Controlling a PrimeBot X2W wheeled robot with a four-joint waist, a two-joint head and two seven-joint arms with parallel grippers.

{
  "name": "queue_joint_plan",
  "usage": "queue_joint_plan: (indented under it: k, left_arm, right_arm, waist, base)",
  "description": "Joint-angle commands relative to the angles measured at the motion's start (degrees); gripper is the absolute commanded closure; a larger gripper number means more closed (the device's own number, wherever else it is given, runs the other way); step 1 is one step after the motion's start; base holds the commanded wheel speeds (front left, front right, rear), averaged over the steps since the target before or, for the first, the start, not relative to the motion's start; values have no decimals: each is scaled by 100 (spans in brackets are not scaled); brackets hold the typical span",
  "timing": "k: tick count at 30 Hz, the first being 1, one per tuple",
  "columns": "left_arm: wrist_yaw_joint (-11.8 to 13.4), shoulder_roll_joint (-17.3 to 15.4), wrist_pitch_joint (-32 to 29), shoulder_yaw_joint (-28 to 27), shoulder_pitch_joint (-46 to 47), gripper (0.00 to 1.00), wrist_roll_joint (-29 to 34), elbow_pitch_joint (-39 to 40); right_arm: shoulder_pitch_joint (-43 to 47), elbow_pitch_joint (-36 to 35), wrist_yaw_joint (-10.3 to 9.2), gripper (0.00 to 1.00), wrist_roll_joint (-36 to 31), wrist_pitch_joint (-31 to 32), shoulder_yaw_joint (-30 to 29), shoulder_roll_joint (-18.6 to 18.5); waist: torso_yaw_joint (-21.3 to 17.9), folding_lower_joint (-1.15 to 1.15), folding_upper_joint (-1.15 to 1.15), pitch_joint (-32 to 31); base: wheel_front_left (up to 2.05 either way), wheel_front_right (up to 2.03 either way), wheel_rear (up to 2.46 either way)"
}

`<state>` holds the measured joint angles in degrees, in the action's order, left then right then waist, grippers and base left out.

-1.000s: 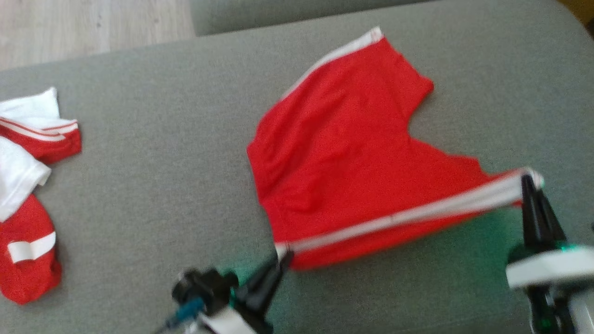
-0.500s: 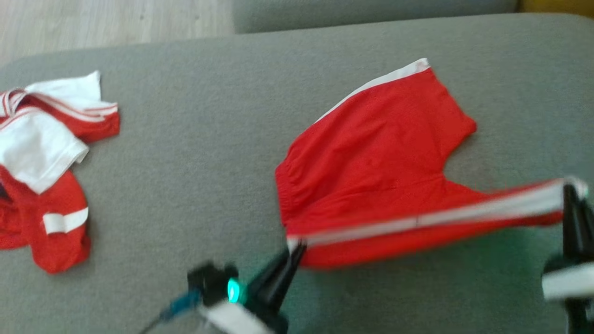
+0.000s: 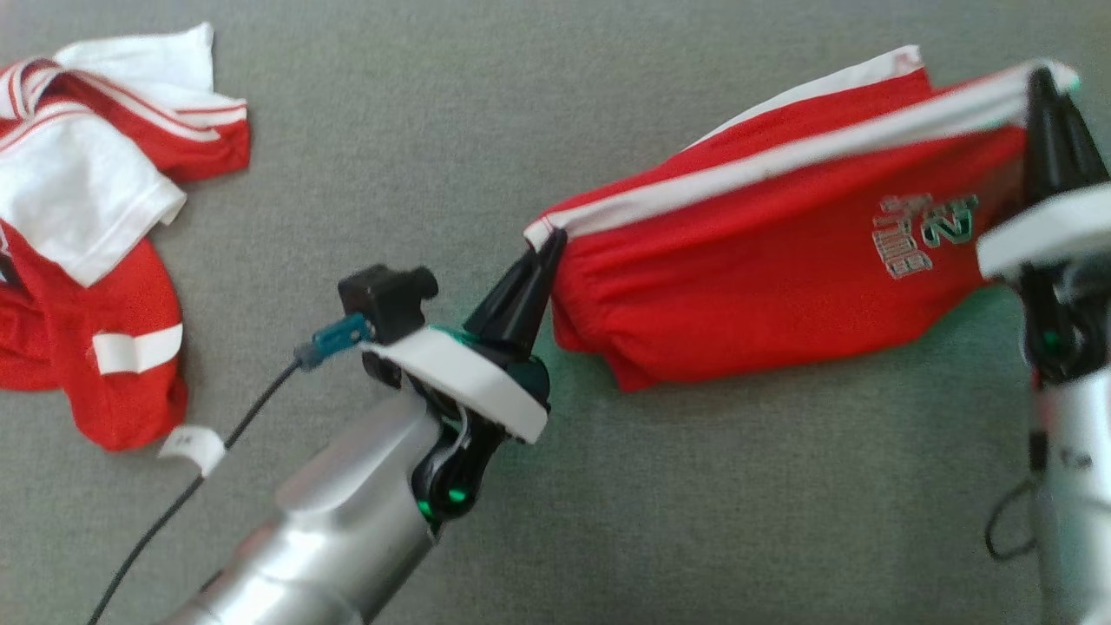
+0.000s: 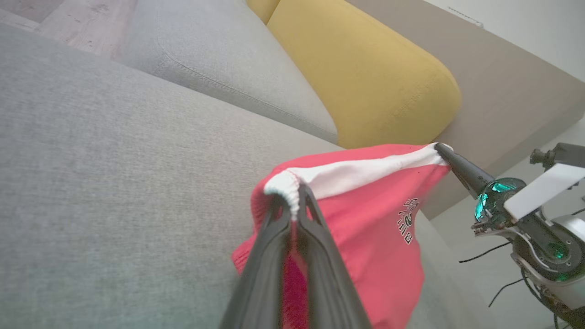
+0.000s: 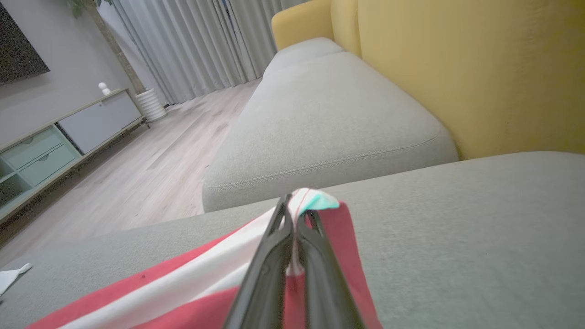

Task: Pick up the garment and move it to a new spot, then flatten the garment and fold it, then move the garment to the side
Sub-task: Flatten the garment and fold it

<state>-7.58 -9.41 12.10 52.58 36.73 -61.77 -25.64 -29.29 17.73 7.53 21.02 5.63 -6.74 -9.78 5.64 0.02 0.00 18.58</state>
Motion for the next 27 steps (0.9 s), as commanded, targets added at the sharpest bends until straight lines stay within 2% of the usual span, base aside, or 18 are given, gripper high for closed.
queue_joint_plan:
  k: [1,2,7,8,9,10,11,12,13,14,19,21,24,27]
  left_arm:
    - [9,-20,57,-56,320,100,-75,1]
    - [9,-20,57,-56,320,100,-75,1]
    - [9,20,165,169,582,100,-227,-322]
    - [9,26,194,188,629,100,-222,-393]
    - [9,31,221,202,674,100,-183,-479]
    - [9,47,243,205,705,100,-146,-559]
    - [9,76,258,186,712,67,-137,-637]
    - [9,106,269,176,713,46,-130,-700]
    - [9,127,276,181,704,16,-108,-754]
    - [9,135,280,193,686,0,-65,-825]
    - [14,159,287,-180,471,0,569,-1073]
    - [90,174,288,-401,296,0,949,-1035]
    - [344,187,288,-789,-57,0,1641,-760]
    - [704,194,289,-1219,-510,0,2460,-246]
  right_arm:
    - [-357,132,-4,100,-46,-89,215,-70]
    - [-357,132,-4,100,-46,-89,215,-70]
    - [-979,1086,-4,100,-101,-297,496,-36]
    - [-1072,1243,-4,82,-81,-335,583,-31]
    - [-1150,1374,-4,51,-63,-379,699,-38]
    - [-1216,1483,-4,0,-38,-458,776,-50]
    - [-1269,1570,-4,0,2,-569,839,-56]
    - [-1301,1647,-4,0,54,-662,926,-62]
    - [-1308,1711,-4,0,115,-743,1029,-72]
    - [-1293,1756,-4,0,184,-831,1138,-92]
    - [-939,1773,-4,0,593,-1127,1607,-276]
    - [-688,1664,-4,0,776,-1163,1834,-390]
    - [-257,1474,-4,0,1028,-1146,2081,-618]
    - [94,1363,-4,0,1218,-1105,2135,-838]
  waist:
    - [81,-2,0,132]
    - [81,-2,0,132]
    - [112,-2,0,212]
    - [116,-2,0,219]
    - [118,-2,0,219]
    - [117,-2,0,214]
    - [117,-2,0,202]
    - [116,-2,0,180]
    - [111,-2,0,149]
    - [104,-2,0,106]
    - [61,-2,0,-91]
    - [42,-2,0,-164]
    - [35,-2,0,-248]
    - [56,-2,0,-293]
  base:
    - [0,0,0]
    - [0,0,0]
    - [0,0,0]
    - [0,0,0]
    - [0,0,0]
    - [0,0,0]
    - [0,0,0]
    - [0,0,0]
    - [0,0,0]
    - [0,0,0]
    - [0,0,0]
    - [0,0,0]
    - [0,0,0]
    - [0,0,0]
